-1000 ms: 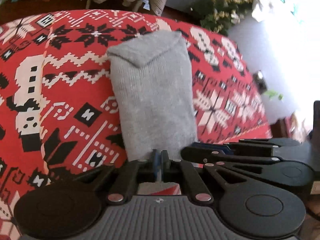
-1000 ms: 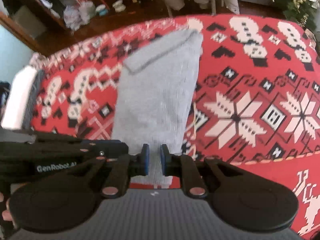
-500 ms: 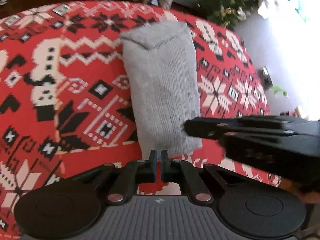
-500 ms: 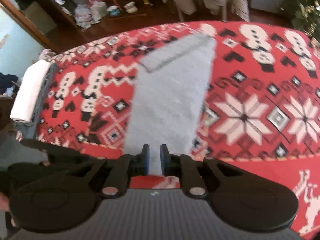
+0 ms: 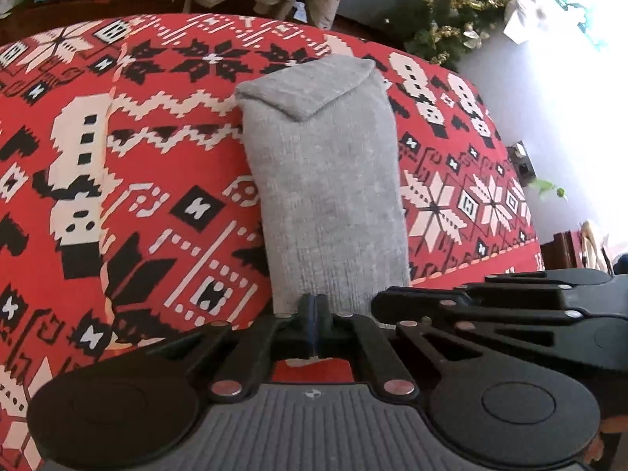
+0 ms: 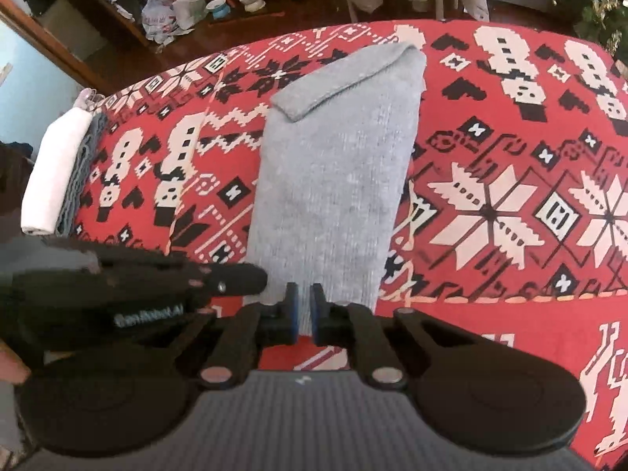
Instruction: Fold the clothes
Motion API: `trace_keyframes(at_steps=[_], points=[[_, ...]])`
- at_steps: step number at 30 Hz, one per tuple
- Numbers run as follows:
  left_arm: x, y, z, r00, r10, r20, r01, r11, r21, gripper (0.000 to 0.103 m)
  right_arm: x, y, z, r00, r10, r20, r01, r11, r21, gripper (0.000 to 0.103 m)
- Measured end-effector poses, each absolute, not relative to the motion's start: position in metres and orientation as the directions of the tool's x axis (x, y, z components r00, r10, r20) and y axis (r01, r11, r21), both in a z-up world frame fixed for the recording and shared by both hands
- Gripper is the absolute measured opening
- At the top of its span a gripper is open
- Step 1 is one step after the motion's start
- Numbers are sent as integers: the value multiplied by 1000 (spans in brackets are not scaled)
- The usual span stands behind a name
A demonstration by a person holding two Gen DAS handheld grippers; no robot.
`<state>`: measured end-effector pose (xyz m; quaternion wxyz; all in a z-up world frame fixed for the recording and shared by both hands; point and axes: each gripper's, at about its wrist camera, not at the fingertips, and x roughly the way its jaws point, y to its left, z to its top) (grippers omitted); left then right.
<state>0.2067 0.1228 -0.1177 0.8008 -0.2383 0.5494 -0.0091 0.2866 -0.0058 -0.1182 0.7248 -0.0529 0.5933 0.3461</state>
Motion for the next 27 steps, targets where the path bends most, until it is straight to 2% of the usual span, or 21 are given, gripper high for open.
trace_keyframes(at_steps=[7, 14, 20, 27], points=[[208, 124, -124, 381, -272, -884, -253, 889, -382, 3, 297, 8, -148, 33, 418, -908, -540, 772, 336, 0], [198, 124, -118, 329, -257, -909, -281, 892, -354, 0, 296, 4, -141, 13, 376, -927, -551, 776, 307, 0], [198, 132, -95, 419, -321, -849, -291, 839, -460, 0, 300, 0, -135, 38, 364, -931, -551, 784, 285, 2], [228, 126, -123, 397, -320, -860, -281, 850, -446, 3, 312, 3, -140, 50, 389, -920, -533, 789, 304, 3]])
